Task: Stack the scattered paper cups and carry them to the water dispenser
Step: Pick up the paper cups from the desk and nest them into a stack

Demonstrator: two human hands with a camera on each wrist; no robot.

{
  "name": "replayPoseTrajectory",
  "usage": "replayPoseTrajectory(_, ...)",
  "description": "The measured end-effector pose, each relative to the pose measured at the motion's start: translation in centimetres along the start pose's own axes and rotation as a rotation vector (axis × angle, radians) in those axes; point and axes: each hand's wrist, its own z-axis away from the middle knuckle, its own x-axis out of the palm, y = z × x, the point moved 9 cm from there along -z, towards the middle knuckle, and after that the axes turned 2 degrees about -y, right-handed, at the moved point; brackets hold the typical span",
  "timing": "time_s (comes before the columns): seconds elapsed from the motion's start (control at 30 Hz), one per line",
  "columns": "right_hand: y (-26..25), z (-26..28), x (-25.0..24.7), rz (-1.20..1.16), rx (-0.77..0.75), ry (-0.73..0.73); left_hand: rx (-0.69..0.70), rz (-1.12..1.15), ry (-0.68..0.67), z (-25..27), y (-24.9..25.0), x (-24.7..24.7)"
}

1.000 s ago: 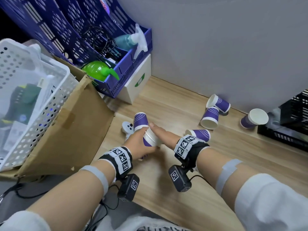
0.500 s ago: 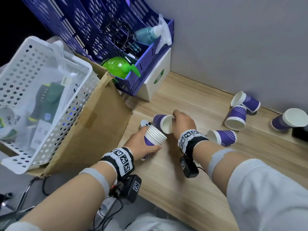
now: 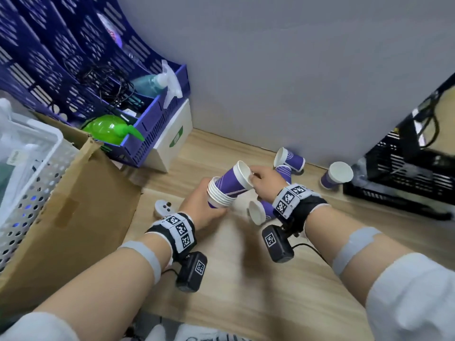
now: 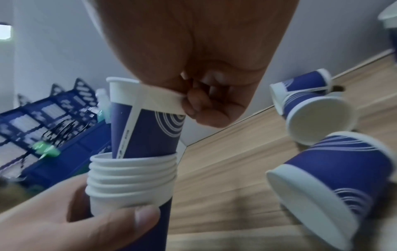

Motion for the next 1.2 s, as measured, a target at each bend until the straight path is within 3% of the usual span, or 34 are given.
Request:
replayPoseTrajectory(0.17, 1.5, 1.6, 0.8, 0.166, -0.001, -0.065, 0.044, 0.022, -0.043, -0.8, 1.7, 2.8)
replayPoseTrajectory(0.3, 4.4, 2.1, 3.9, 0.153, 0.065, -0.223, 0.046, 0.002, -0.094, -0.7, 1.5, 4.7)
replayPoseTrajectory(0.37, 6.0, 2.2, 3.6, 0.219, 0.064, -0.23, 0.004, -0.012, -0.095, -0.4, 0.2, 5.1)
replayPoseTrajectory(0.47, 7.4, 2.7, 2.4, 0.524, -0.022, -0.126, -0.09, -0.023, -0.06, -0.1, -2.0, 5.1)
replayPoseTrajectory(0.6, 9.7, 3.0, 5.6, 0.658, -0.1, -0.322, -0.157, -0.044, -0.086, 0.0, -3.7, 5.9)
replayPoseTrajectory(0.77, 10.4, 3.5, 5.4, 0.736, -0.131, -0.174, -0.176, -0.061, -0.121, -0.1, -3.8, 7.3)
replayPoseTrajectory(0.93, 13.5, 3.6, 2.4, 0.739, 0.04, -0.186, -0.186, -0.059, -0.141, -0.6, -2.8, 8.3)
replayPoseTrajectory(1.07, 15.5, 4.4, -0.5, 0.547, 0.169, -0.092, -0.183, -0.066, -0.176, -0.8, -1.8, 9.8)
replayPoseTrajectory(1.2, 16.6, 5.2, -5.7, -0.077, 0.29, 0.302, -0.14, -0.091, -0.208, -1.2, -0.2, 11.1)
